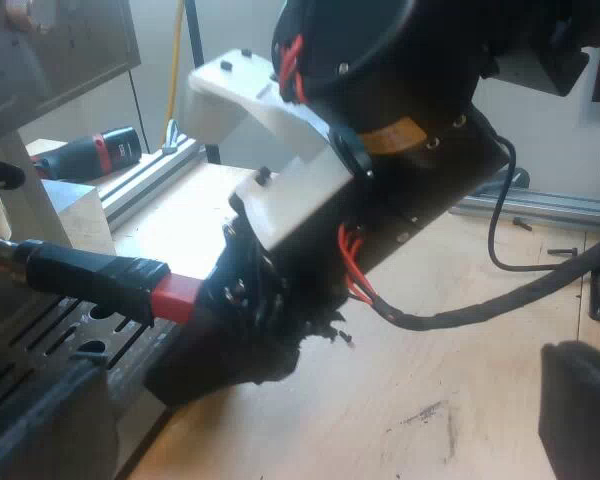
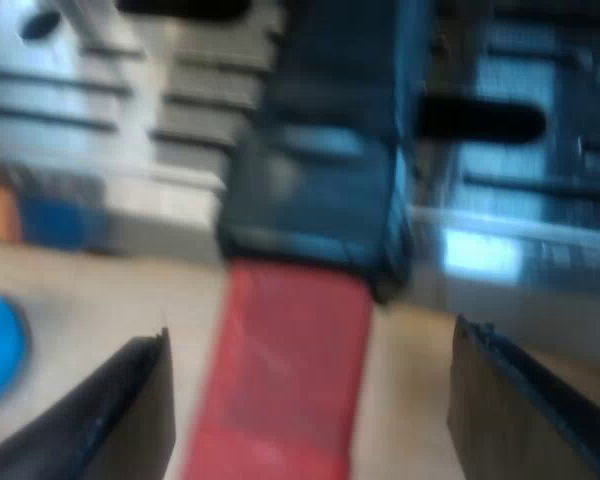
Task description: Grind coffee beans and then tamp
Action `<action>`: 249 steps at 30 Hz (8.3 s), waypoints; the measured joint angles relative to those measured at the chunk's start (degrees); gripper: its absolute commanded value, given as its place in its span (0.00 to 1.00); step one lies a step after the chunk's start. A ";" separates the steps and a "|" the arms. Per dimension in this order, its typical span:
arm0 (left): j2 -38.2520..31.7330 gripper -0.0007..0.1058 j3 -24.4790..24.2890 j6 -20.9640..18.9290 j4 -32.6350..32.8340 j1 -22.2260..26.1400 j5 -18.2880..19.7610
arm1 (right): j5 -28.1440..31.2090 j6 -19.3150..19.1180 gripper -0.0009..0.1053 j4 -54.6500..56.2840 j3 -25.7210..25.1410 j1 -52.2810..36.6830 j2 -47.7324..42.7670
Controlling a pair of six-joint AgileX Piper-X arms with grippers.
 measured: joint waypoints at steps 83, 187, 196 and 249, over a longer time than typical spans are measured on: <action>0.00 0.83 -2.49 0.00 5.51 0.00 -4.13 | 14.88 8.83 0.01 25.11 0.64 20.16 -13.51; 20.02 0.83 -13.48 2.93 21.98 -7.93 -11.81 | -10.82 -13.08 0.61 31.02 5.75 11.68 -20.65; 19.93 0.83 -13.48 -2.48 21.45 -5.23 -16.31 | -10.46 -18.35 0.61 13.94 5.95 12.81 -22.22; 57.00 0.83 -13.48 -3.50 7.82 6.45 -25.12 | -10.46 -21.61 0.61 -13.35 7.98 12.81 -6.84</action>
